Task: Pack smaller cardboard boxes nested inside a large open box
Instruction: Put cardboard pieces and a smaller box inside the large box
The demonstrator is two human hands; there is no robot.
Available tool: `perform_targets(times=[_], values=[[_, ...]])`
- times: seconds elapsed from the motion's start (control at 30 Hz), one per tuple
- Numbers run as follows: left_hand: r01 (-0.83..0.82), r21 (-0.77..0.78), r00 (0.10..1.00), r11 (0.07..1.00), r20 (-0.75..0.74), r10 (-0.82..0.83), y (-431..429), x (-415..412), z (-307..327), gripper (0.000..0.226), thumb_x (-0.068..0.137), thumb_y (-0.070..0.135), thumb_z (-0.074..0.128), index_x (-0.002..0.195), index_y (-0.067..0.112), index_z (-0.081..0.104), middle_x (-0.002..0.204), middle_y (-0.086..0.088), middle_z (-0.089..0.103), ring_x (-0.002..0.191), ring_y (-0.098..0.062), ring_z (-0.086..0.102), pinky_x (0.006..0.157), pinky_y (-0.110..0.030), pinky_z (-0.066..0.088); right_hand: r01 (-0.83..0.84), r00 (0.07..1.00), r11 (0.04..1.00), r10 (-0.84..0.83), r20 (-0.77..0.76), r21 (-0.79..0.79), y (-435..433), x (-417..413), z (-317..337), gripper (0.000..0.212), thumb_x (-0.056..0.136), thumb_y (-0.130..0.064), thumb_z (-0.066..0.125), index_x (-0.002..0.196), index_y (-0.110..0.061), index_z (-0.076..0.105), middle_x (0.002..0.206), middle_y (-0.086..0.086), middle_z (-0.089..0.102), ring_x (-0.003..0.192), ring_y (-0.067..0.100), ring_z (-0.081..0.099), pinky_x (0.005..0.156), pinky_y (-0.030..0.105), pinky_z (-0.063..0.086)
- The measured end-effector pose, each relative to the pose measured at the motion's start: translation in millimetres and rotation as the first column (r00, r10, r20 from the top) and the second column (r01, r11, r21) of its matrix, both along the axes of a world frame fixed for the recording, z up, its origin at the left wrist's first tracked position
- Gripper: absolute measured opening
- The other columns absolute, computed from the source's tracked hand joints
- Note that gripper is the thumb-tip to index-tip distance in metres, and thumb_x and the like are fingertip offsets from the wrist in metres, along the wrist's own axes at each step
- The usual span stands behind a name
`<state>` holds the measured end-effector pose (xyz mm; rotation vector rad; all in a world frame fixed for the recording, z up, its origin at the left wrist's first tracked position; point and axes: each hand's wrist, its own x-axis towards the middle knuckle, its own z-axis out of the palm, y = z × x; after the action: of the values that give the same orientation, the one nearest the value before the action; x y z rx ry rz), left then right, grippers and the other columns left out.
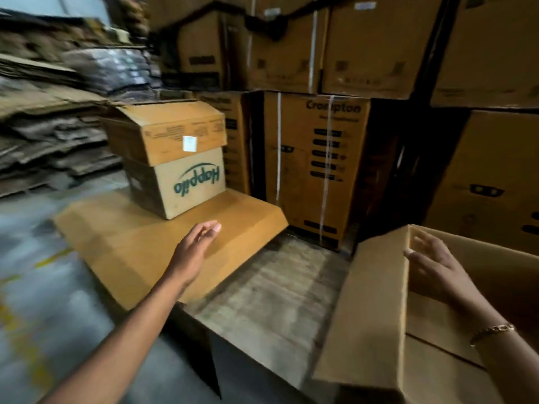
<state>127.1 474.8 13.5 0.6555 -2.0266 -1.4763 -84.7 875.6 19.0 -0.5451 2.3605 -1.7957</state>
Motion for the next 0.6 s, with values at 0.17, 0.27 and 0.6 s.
perform_targets(times=[0.17,0.27,0.6], values=[[-0.06,0.099,0.997,0.993,-0.032,0.063,-99.8,38.7,-0.2,0.031,0.094,0.046,0.053,0.121,0.031,0.062,0.129,0.0,0.064,0.123,-0.019,0.058,0.101,-0.041,0.043,-0.173,0.984,0.982,0.176,0.033,-0.071,-126.6,12.4,-3.7,0.066,0.084,-0.043,0.064,0.145,-0.041,0.04,0.149,-0.009,0.046,0.126,0.008,0.051,0.107,0.04,0.039],[-0.101,0.119,0.994,0.988,-0.036,0.106,-150.7,55.7,1.9,0.04,0.098,0.044,0.049,0.13,0.022,0.06,0.128,0.0,0.065,0.121,-0.018,0.059,0.093,-0.036,0.045,-0.236,0.969,0.969,0.24,0.056,-0.08,-195.0,14.2,-6.6,0.071,0.082,-0.044,0.065,0.148,-0.037,0.039,0.147,-0.009,0.049,0.125,0.006,0.052,0.105,0.04,0.041],[-0.185,0.116,0.98,0.976,-0.052,0.192,-289.8,41.4,5.0,0.034,0.103,0.04,0.045,0.122,0.021,0.066,0.12,0.0,0.071,0.113,-0.018,0.065,0.101,-0.043,0.048,-0.325,0.93,0.939,0.339,0.144,-0.114,-365.3,-29.9,-10.2,0.078,0.077,-0.053,0.071,0.147,-0.039,0.041,0.145,-0.009,0.052,0.127,0.015,0.054,0.108,0.052,0.043]])
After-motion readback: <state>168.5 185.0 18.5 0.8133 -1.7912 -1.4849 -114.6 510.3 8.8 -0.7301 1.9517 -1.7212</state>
